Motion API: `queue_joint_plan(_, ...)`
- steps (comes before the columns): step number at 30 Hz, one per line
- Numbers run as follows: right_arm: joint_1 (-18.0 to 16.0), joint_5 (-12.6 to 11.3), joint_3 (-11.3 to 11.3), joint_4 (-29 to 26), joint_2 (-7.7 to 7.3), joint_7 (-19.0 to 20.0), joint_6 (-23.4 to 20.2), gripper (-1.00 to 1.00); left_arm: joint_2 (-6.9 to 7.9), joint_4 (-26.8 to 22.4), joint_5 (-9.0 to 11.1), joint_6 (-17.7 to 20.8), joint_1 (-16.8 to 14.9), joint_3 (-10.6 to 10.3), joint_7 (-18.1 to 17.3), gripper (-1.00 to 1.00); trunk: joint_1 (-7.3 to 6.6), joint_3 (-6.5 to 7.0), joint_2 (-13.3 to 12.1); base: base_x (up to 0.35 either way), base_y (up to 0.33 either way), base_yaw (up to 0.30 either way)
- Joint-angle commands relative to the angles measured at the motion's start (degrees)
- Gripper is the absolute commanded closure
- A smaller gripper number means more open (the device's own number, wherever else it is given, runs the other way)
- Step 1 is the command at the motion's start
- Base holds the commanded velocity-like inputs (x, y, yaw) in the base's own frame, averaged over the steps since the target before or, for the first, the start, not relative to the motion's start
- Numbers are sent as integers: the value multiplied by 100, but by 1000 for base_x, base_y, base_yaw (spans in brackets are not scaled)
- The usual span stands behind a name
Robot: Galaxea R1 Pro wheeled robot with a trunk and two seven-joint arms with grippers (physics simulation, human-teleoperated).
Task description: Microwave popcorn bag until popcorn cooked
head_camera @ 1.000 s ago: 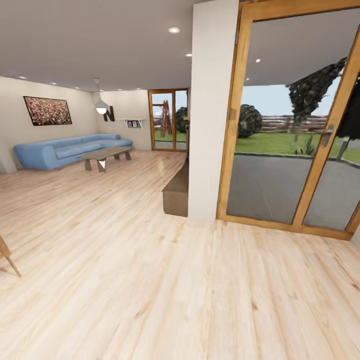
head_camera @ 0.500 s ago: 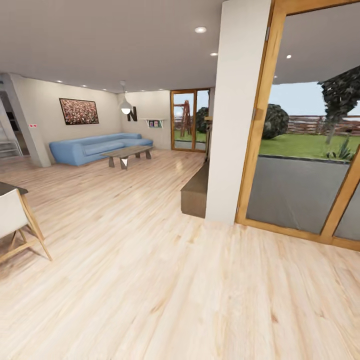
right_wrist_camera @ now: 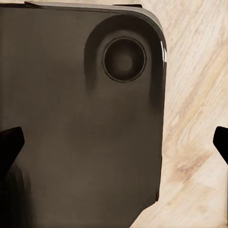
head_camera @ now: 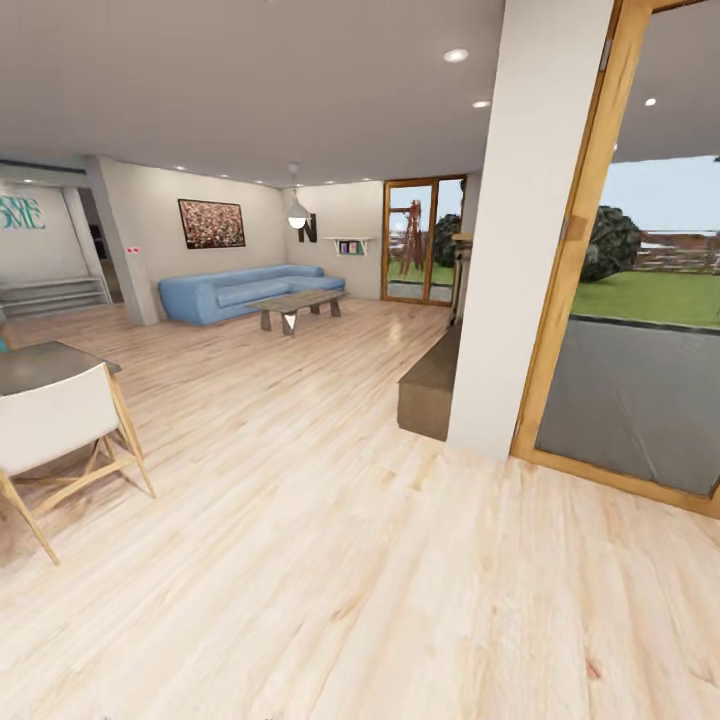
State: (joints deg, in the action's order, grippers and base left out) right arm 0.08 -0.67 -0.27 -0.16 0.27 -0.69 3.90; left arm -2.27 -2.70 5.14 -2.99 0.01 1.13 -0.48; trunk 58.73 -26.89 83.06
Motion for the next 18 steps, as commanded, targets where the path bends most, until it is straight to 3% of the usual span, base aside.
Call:
queue_joint_plan(1,1,-10,-5,-1,0,-5,16,-100,-1,-4,55,-9,3,4,-5,-100,0,-4,2,0,0,268)
queue_joint_plan(7,1,4,7,-1,-1,-8,15,-100,39,-17,18,-14,3,-36,-3,-100,0,-4,2,0,0,269)
queue_joint_plan(11,1,6,2,-1,-1,-9,17,-100,281,-20,-11,-18,0,-47,35,-100,0,-4,2,0,0,272)
queue_joint_plan(18,1,10,9,-1,-1,-5,15,-100,315,-18,0,-18,0,-50,39,-100,0,-4,2,0,0,273)
